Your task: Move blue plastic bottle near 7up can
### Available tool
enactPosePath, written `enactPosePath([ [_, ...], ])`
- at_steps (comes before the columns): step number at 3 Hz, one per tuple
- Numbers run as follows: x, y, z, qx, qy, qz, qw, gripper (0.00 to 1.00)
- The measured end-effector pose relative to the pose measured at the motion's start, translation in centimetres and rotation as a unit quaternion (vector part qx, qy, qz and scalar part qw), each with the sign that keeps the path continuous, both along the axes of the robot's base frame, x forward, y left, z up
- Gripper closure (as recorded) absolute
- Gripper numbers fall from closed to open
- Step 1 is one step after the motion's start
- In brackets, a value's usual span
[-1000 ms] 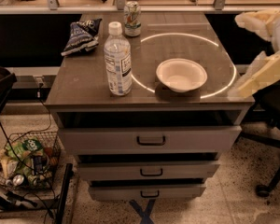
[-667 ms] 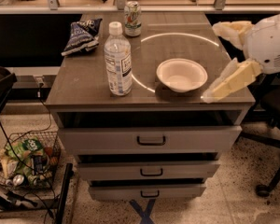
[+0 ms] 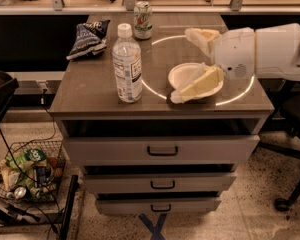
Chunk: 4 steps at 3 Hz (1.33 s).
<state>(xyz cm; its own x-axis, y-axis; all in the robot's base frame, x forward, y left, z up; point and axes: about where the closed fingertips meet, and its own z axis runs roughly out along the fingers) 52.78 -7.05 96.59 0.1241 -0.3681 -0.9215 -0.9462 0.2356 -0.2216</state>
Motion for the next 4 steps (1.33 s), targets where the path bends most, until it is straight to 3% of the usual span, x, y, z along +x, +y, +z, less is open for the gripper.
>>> enactPosePath([
  [1, 1.4, 2.8, -0.4, 0.029, -0.010, 0.023, 0.9993, 0.00],
  [3, 4.1, 6.5, -2.4, 0.065, 0.020, 0.032, 0.9972, 0.00],
  [4, 4.7, 8.3, -2.9, 0.096, 0.039, 0.039, 0.9938, 0.00],
])
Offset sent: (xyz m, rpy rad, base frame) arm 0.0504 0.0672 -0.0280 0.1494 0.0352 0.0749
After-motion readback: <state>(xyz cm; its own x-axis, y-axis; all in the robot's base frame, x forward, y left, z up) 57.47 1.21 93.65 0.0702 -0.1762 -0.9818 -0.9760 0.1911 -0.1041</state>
